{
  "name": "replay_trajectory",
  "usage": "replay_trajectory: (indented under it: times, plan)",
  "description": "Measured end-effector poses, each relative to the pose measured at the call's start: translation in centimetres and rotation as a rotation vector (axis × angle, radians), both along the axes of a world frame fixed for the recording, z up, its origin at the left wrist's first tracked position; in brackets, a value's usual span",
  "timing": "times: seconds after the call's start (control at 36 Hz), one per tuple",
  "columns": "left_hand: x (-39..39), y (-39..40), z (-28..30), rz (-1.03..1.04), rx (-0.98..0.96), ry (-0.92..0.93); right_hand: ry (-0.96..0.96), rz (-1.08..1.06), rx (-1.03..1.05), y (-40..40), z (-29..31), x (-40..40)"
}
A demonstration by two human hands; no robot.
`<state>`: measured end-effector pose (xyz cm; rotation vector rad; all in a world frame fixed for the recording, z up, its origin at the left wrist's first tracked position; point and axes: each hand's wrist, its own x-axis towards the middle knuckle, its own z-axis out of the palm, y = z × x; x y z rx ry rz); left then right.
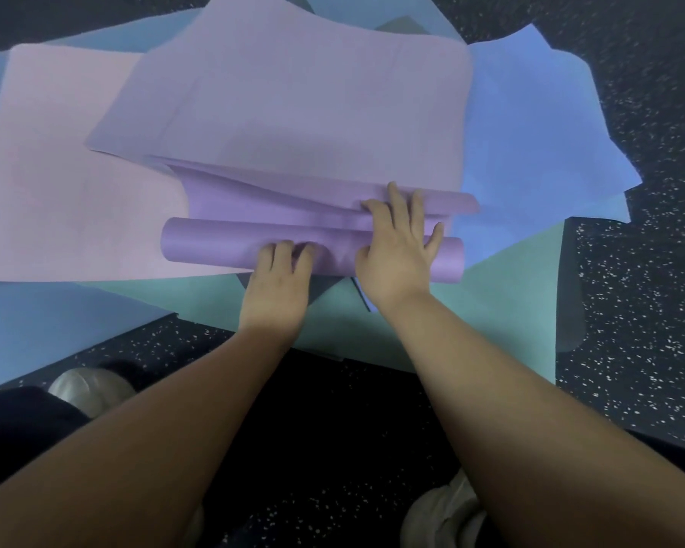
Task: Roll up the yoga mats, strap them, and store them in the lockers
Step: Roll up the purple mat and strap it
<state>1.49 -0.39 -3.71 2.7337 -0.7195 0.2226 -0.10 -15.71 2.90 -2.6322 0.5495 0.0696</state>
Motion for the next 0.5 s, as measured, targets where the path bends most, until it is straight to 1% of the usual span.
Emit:
replay_trajectory:
  times: [0.08,0.19,0.39,0.5]
  plan:
    - [0.4,0.3,0.2,-0.036,0.005,0.055,-0.006,-0.001,0.025,0.1,-0.3,0.0]
    - [0.7,0.7,0.0,-0.093,0.077,0.046,-0.003,0.007,0.042,0.1,-0.5,0.0]
    - [0.6,0.8,-0.1,-0.027,0.221,-0.011,0.01,0.011,0.044,0.3,-0.4,0.1]
    - [0.5,1.1,-0.1,0.002,0.209,0.027,0.007,-0.007,0.024,0.5,-0.4,0.2]
